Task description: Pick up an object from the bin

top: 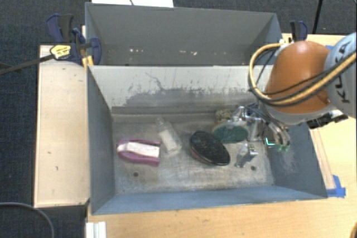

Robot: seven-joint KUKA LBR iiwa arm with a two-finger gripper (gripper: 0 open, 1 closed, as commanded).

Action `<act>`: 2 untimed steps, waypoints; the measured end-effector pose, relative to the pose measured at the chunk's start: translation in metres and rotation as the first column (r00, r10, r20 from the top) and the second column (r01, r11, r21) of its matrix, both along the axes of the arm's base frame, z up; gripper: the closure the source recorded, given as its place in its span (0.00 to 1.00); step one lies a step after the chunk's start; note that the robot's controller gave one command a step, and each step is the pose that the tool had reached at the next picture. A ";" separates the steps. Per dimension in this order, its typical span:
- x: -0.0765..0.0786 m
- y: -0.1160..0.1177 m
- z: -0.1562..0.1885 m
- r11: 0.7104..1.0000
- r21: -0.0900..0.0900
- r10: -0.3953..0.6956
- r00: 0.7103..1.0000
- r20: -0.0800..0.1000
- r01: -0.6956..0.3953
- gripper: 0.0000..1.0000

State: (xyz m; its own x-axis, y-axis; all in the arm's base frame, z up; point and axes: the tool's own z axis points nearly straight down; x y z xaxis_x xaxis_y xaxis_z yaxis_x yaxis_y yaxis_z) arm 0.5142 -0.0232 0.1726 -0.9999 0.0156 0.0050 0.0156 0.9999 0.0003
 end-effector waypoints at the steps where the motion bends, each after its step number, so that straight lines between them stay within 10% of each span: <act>1: 0.028 0.057 -0.096 0.963 0.002 0.271 0.963 0.007 -0.271 0.00; 2: 0.029 0.056 -0.094 0.963 0.000 0.268 0.963 0.011 -0.268 1.00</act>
Offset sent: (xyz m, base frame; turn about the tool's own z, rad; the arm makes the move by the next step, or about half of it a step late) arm 0.0274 0.0555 -0.0957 -0.2731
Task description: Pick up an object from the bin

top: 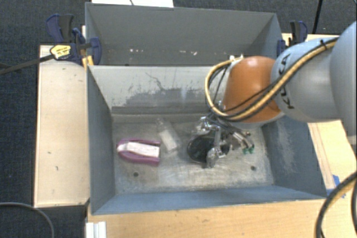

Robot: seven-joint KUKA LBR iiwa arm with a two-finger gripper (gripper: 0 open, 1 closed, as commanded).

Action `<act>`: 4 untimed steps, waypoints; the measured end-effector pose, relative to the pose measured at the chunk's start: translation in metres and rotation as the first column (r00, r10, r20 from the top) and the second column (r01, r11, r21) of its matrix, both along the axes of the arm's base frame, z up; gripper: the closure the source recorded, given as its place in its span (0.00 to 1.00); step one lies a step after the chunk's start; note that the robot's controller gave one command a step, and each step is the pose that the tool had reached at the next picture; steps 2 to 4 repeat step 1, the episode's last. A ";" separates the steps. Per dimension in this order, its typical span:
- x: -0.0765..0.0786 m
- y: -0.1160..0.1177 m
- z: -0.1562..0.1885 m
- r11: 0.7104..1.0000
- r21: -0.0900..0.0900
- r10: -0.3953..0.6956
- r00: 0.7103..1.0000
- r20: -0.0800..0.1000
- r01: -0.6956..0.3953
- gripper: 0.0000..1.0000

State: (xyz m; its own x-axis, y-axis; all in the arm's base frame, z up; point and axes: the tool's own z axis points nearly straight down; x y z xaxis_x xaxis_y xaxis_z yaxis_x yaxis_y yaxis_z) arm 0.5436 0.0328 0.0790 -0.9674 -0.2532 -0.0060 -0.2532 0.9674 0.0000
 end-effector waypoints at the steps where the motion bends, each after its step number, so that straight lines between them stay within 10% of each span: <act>1: 0.021 -0.006 0.144 0.999 -0.001 0.033 0.999 0.005 -0.033 1.00; 4: 0.021 -0.006 0.144 0.999 -0.001 0.033 0.999 0.005 -0.033 1.00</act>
Offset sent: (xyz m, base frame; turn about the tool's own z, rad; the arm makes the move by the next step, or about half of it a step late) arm 0.0188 -0.0054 0.1389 -0.0361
